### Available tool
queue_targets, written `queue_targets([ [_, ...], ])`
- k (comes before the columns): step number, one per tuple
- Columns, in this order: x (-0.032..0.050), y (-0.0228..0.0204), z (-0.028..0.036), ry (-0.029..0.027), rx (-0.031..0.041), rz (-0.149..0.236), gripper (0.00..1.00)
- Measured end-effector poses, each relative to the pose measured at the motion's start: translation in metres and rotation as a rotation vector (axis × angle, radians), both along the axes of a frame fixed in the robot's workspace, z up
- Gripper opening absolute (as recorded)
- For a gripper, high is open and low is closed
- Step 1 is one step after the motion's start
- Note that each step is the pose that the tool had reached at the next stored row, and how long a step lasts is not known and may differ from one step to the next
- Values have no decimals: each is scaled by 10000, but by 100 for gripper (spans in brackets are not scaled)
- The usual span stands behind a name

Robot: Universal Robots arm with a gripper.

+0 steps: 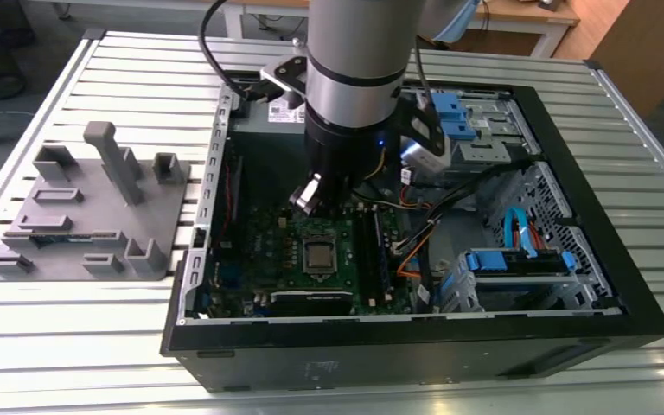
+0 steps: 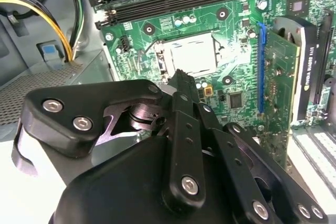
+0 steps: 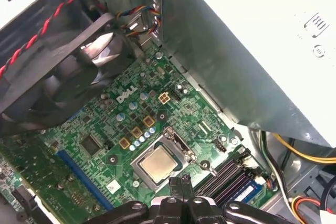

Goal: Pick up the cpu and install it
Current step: 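Install the first cpu locking lever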

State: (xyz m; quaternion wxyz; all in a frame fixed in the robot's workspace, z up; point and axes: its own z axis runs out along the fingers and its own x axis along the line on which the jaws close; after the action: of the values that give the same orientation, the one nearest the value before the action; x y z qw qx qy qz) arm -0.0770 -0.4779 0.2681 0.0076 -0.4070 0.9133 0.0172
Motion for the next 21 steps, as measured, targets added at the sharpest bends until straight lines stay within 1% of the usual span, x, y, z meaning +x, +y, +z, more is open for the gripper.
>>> queue_targets([
  [4, 0, 44, -1, -1, 2, 0, 11],
  [17, 0, 49, 0, 0, 0, 0, 11],
  [18, 0, 51, 0, -1, 1, 0, 11],
  [21, 0, 79, 0, -1, 0, 0, 11],
])
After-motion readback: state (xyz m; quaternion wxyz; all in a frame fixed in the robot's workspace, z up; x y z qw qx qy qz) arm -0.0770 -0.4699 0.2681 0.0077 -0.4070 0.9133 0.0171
